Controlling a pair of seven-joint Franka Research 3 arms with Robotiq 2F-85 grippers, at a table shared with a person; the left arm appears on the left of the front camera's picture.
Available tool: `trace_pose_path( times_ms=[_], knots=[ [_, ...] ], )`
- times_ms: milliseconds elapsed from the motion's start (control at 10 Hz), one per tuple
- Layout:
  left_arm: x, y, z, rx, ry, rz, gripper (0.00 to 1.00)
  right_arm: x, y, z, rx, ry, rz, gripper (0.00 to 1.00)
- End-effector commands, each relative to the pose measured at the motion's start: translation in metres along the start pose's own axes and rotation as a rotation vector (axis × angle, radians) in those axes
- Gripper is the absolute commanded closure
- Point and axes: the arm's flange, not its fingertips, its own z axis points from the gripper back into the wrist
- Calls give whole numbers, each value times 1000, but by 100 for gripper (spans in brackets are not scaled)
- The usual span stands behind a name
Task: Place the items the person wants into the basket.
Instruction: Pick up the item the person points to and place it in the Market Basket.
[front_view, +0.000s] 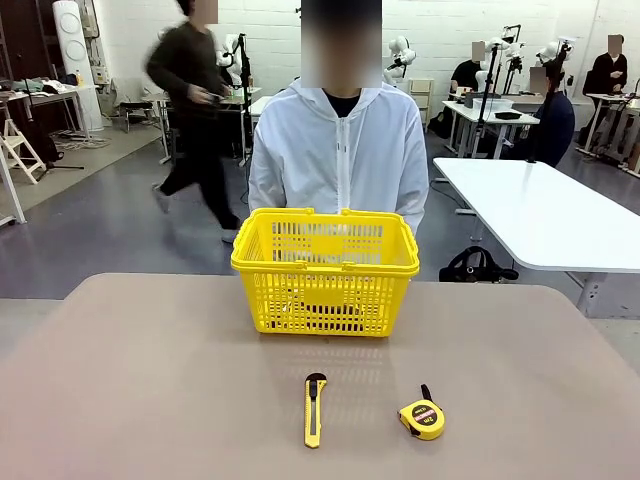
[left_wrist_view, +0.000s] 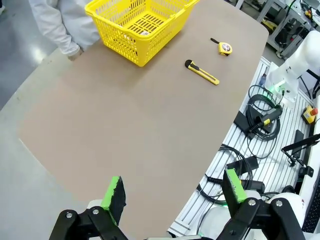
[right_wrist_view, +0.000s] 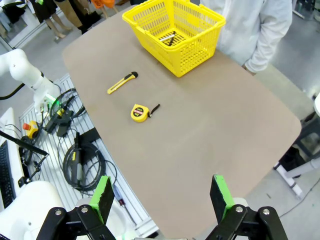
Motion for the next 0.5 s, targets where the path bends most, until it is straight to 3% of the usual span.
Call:
trace_pose_path(
  times_ms=[0,400],
  knots=[
    [0,0,0,11,-1,-2,0,1,0,-1,16,-33,12,0],
    [0,0,0,11,-1,-2,0,1,0,-1,16,-33,12,0]
  ],
)
